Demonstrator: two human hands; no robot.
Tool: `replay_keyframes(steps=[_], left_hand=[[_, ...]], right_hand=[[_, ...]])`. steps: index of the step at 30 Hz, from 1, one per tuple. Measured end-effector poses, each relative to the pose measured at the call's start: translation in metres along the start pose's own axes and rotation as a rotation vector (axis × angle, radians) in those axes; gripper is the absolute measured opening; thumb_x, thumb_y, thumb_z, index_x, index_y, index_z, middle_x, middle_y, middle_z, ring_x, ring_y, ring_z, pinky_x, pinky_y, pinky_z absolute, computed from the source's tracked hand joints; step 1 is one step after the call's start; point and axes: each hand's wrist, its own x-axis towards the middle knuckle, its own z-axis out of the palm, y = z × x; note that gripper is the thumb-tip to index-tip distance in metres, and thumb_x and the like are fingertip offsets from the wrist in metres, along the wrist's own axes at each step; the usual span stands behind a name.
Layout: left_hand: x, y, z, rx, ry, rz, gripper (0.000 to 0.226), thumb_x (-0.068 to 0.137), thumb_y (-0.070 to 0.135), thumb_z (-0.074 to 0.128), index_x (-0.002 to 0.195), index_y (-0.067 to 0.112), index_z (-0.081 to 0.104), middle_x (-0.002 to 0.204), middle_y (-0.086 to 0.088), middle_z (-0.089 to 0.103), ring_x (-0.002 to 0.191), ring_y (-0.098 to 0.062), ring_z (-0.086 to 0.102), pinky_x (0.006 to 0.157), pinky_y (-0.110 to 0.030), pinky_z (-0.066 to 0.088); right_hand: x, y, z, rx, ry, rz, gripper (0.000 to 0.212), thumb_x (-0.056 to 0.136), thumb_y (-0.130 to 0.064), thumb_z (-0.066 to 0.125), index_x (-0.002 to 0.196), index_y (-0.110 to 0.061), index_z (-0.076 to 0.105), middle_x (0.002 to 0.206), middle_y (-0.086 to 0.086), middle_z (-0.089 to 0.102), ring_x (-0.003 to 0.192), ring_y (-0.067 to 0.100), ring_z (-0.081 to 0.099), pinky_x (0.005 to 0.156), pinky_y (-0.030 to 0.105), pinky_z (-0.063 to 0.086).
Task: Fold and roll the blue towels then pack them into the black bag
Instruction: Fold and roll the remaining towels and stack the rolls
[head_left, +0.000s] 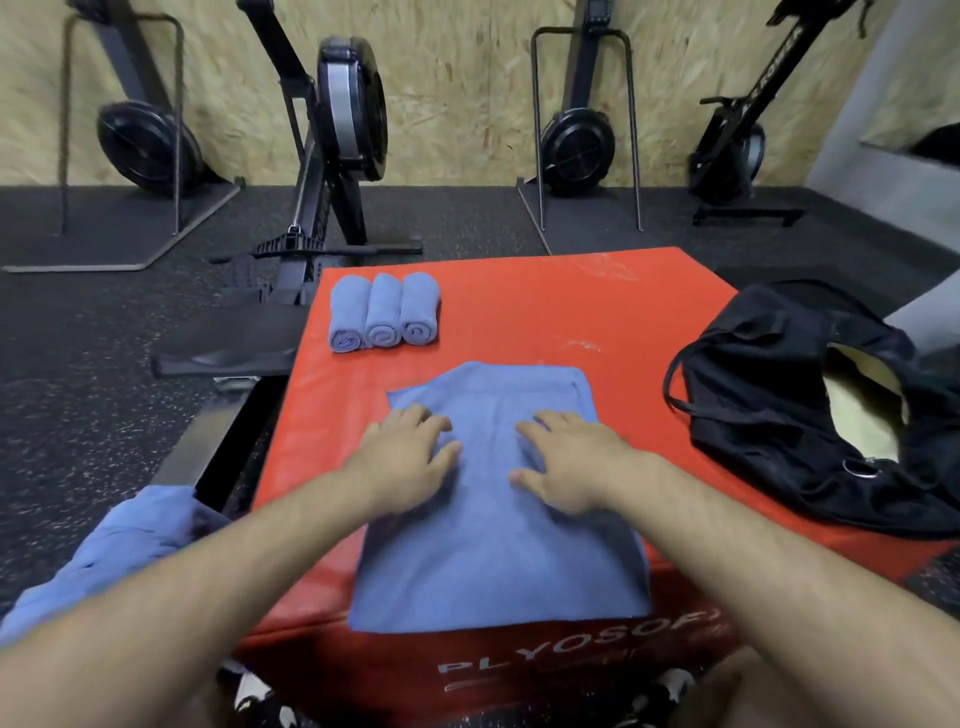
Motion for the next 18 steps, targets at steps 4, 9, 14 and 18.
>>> replay_keyframes(steps=[4, 9, 14, 18], left_hand=[[0.054, -0.049, -0.011, -0.069, 0.060, -0.137, 0.034, 0.101, 0.035, 0.040, 0.120, 0.016, 0.059, 0.121, -0.012, 0.054, 0.114, -0.036, 0.051, 0.098, -0.043, 0.042], [0.094, -0.082, 0.010, -0.152, 0.013, -0.264, 0.046, 0.094, 0.048, 0.033, 0.115, 0.024, 0.066, 0.115, -0.009, 0.060, 0.115, -0.035, 0.052, 0.098, -0.044, 0.044], [0.119, -0.062, 0.021, -0.220, 0.061, -0.247, 0.021, 0.092, 0.045, 0.060, 0.107, 0.033, 0.068, 0.109, -0.001, 0.050, 0.114, -0.027, 0.047, 0.096, -0.039, 0.038], [0.128, -0.058, 0.024, -0.298, 0.099, -0.236, 0.004, 0.088, 0.029, 0.058, 0.087, 0.026, 0.060, 0.098, 0.004, 0.058, 0.102, -0.025, 0.054, 0.087, -0.038, 0.041]], right_hand=[[0.048, 0.020, -0.017, 0.059, 0.062, 0.022, 0.063, 0.098, -0.049, 0.045, 0.151, -0.018, 0.033, 0.157, 0.006, 0.033, 0.144, 0.027, 0.032, 0.116, 0.039, 0.031], [0.088, 0.032, 0.000, 0.143, 0.075, 0.070, 0.046, 0.099, -0.039, 0.048, 0.139, -0.017, 0.047, 0.147, 0.006, 0.046, 0.135, 0.029, 0.042, 0.111, 0.042, 0.035], [0.115, 0.039, 0.008, 0.120, 0.088, 0.071, 0.048, 0.098, -0.041, 0.045, 0.143, -0.023, 0.045, 0.149, 0.003, 0.042, 0.136, 0.029, 0.039, 0.111, 0.045, 0.034], [0.122, 0.042, 0.010, 0.080, 0.117, 0.077, 0.047, 0.097, -0.046, 0.045, 0.140, -0.029, 0.047, 0.144, 0.002, 0.042, 0.133, 0.027, 0.038, 0.110, 0.045, 0.027]])
